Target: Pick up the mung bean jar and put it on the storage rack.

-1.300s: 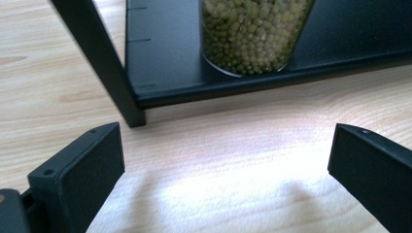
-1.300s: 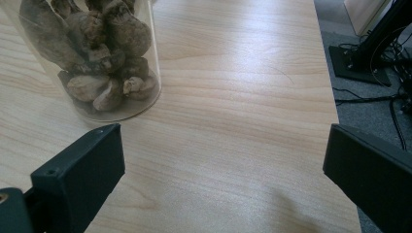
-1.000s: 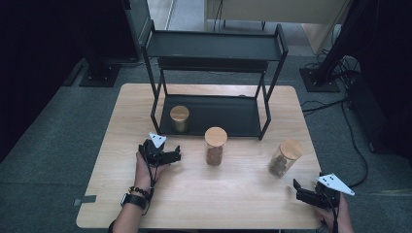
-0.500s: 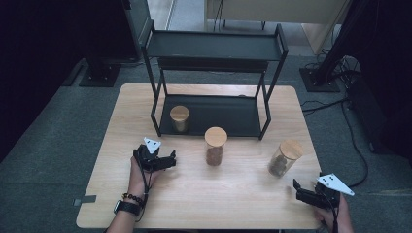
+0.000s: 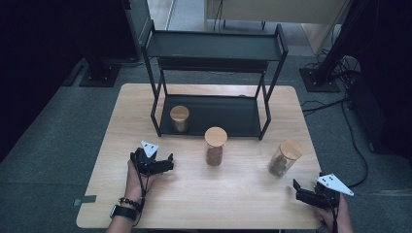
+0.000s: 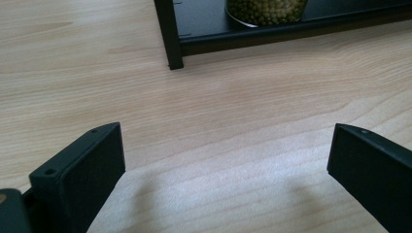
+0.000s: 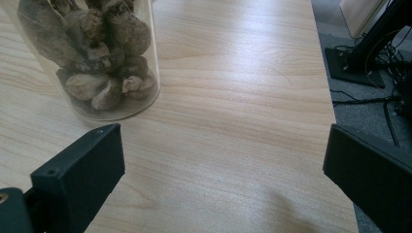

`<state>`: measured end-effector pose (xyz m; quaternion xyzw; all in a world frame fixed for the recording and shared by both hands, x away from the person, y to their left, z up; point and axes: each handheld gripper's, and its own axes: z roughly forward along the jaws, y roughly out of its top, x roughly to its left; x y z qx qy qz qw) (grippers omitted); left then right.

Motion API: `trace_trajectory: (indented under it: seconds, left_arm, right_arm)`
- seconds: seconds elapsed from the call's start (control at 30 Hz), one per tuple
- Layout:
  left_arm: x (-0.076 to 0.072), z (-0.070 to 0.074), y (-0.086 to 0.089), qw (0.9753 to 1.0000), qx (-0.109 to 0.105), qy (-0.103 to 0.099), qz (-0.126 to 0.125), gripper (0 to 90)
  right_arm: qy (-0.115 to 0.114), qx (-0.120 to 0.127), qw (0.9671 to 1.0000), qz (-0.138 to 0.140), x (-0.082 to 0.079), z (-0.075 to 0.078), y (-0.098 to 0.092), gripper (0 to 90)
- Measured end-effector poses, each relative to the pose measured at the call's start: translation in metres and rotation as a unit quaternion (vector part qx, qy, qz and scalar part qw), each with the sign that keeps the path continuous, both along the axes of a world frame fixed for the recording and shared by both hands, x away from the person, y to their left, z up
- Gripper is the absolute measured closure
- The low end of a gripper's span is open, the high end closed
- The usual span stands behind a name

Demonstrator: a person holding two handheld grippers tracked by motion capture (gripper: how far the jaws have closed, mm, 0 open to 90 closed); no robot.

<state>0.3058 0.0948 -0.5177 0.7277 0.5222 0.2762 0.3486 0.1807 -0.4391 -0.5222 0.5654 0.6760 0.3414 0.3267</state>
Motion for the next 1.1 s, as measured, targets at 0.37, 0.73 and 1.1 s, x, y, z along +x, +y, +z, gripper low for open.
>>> trace_trajectory:
  seconds: [0.37,0.73,1.1]
  left_arm:
    - [-0.015,0.0,0.01,1.0,0.003,-0.005,0.0,0.4]
    - [-0.029,0.0,0.024,0.9999,0.005,-0.008,0.004,0.4]
    - [-0.042,0.001,0.043,0.9998,0.001,-0.012,0.015,0.4]
  right_arm:
    - [0.0,-0.002,1.0,0.001,0.0,0.0,0.0,1.0]
    - [0.0,-0.004,1.0,0.001,-0.001,0.0,0.001,1.0]
    - [-0.002,-0.009,1.0,-0.003,-0.001,0.0,0.002,1.0]
